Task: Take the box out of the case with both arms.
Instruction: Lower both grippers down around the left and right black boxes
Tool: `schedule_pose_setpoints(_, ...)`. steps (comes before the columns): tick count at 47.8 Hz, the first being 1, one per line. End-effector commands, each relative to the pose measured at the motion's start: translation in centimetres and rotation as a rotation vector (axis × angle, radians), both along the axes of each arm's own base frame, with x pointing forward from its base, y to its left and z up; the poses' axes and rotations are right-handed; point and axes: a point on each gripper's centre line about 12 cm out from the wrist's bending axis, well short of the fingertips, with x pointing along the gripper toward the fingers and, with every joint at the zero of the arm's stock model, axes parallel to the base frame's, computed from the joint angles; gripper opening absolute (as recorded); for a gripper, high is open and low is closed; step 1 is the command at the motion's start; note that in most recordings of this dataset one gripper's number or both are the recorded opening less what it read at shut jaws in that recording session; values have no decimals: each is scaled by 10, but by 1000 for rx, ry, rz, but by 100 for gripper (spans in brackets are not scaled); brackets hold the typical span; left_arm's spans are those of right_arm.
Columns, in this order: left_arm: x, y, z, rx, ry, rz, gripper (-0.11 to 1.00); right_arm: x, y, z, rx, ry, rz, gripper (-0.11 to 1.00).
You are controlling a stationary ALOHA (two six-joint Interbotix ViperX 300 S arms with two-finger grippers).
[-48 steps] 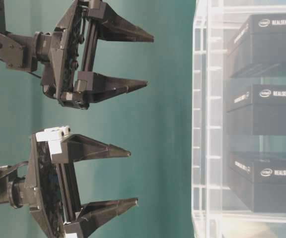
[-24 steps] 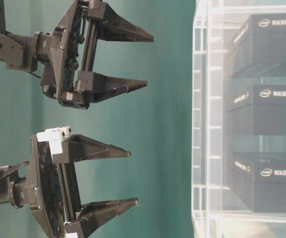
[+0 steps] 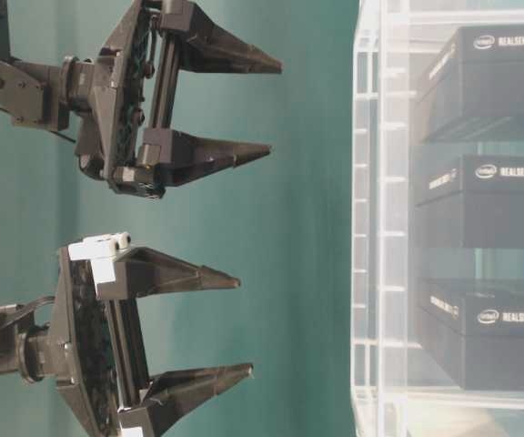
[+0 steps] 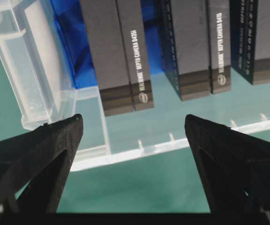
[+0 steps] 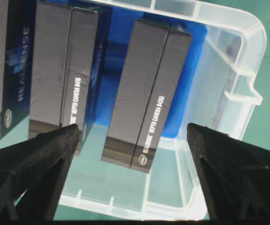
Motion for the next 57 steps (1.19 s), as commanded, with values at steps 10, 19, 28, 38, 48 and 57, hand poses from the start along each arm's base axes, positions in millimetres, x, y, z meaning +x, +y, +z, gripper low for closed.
schedule_pose_setpoints(10,-2,2,10,12,-30,4,86,-2,1,11,-9,-20,2,95)
schedule_pose_setpoints(19,-2,3,11,12,-32,5,86,-3,1,10,-8,-18,2,95)
schedule_pose_setpoints(28,-2,3,10,12,-30,7,86,-3,1,10,-8,-18,0,95)
schedule_pose_setpoints(38,-2,3,8,11,-24,7,86,-3,1,9,-7,-15,0,95)
schedule_pose_setpoints(48,-2,3,5,9,-17,7,86,-3,1,5,-4,-8,1,95)
schedule_pose_setpoints(57,-2,6,-1,28,-11,13,86,-4,3,-6,0,6,0,95)
